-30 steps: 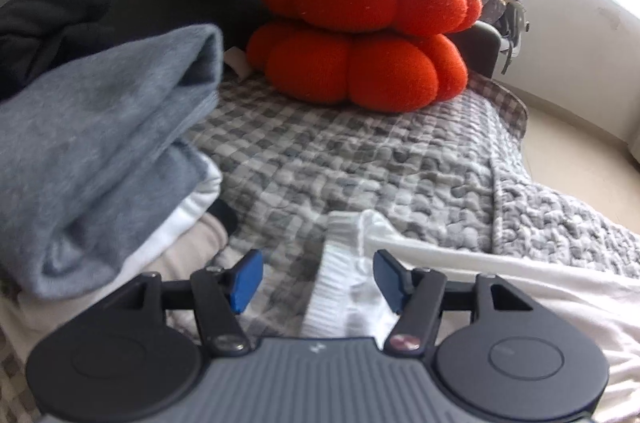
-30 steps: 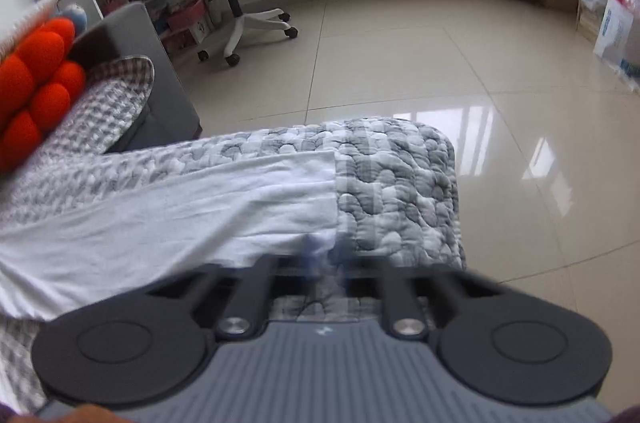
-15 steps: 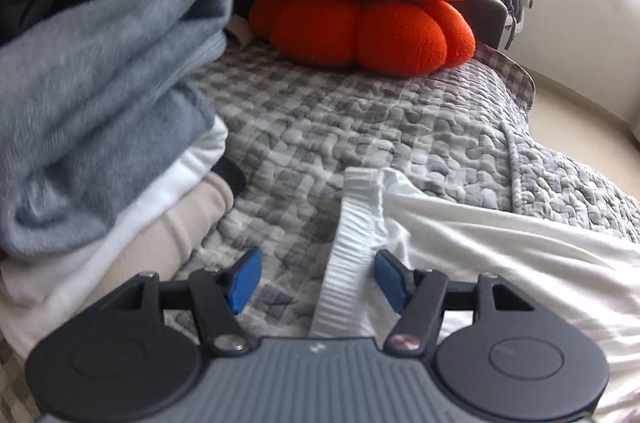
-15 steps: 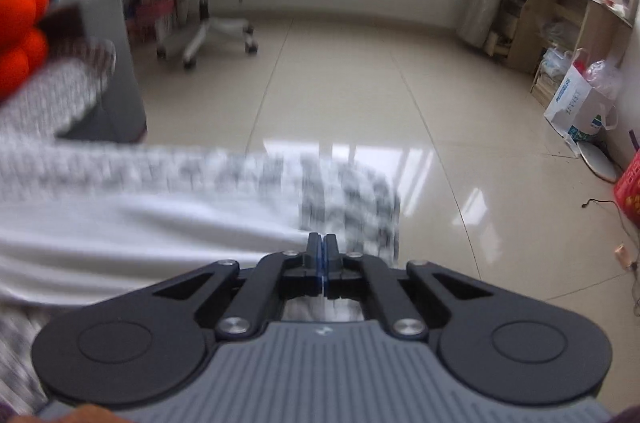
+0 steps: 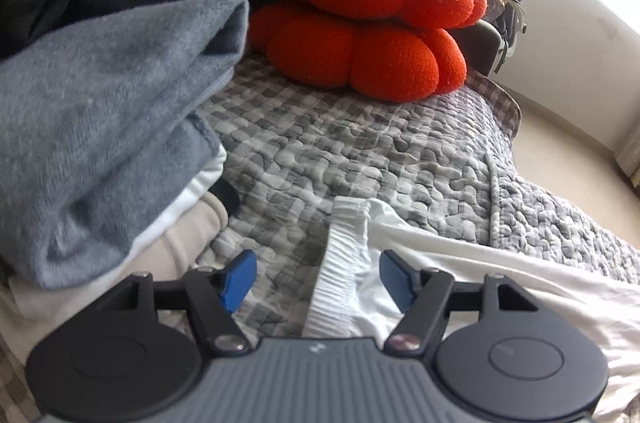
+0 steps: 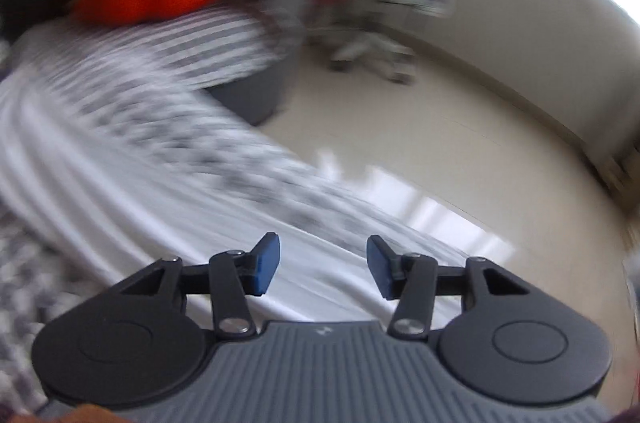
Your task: Fold clothes
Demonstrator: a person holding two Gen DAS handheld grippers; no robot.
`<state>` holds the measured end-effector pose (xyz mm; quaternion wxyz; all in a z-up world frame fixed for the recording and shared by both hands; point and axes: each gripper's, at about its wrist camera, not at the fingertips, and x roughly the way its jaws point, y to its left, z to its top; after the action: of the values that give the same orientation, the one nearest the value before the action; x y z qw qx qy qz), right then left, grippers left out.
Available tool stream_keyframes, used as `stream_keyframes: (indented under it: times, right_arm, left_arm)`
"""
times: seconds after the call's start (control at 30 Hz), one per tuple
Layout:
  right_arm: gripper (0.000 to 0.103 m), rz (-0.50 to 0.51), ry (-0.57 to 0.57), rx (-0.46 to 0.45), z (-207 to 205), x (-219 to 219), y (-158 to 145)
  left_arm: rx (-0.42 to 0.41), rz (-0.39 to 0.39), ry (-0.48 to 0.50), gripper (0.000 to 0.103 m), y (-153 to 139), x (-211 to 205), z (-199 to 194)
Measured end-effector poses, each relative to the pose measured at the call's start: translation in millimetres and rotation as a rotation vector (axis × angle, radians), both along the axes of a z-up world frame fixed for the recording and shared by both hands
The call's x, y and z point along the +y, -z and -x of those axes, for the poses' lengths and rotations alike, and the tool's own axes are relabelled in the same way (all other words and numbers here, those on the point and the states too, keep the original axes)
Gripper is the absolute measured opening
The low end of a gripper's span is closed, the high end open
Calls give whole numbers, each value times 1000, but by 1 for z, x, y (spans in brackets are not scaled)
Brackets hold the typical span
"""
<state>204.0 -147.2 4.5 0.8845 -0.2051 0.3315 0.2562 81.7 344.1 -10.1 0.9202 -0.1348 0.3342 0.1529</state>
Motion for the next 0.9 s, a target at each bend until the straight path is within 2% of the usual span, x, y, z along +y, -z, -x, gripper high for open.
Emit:
stream_keyframes:
  times: [0.1, 0.2, 0.33, 0.37, 0.4, 0.53, 0.63, 0.73, 0.83, 0.9]
  right_arm:
    - [52, 2, -153, 10, -8, 48, 6]
    - [52, 5, -245, 35, -18, 88, 13]
    - [38, 31, -297, 37, -14, 107, 19]
    - [25, 41, -305, 30, -11, 109, 20]
    - [1, 51, -313, 23, -8, 112, 20]
    - [0, 95, -323, -27, 4, 122, 20]
    - [0, 124, -209, -130, 0, 126, 11]
    - [0, 146, -177, -94, -8, 127, 15]
    - [0, 250, -187, -104, -1, 142, 29]
    - [0, 247, -154, -87, -5, 145, 25]
  left_arm:
    - [-21, 21, -19, 69, 3, 1, 4]
    - [-41, 51, -32, 69, 4, 6, 8]
    - [-60, 68, -34, 69, 4, 14, 15]
    - [-66, 72, -35, 69, 4, 16, 17]
    - [-74, 80, -39, 69, 5, 19, 19]
    - [-87, 115, -44, 69, 8, 26, 22]
    - [-88, 126, -33, 69, 10, 27, 23]
    - [-86, 139, -16, 69, 12, 26, 23]
    - [-82, 140, -11, 69, 13, 27, 24]
    - [-83, 145, -13, 69, 13, 29, 27]
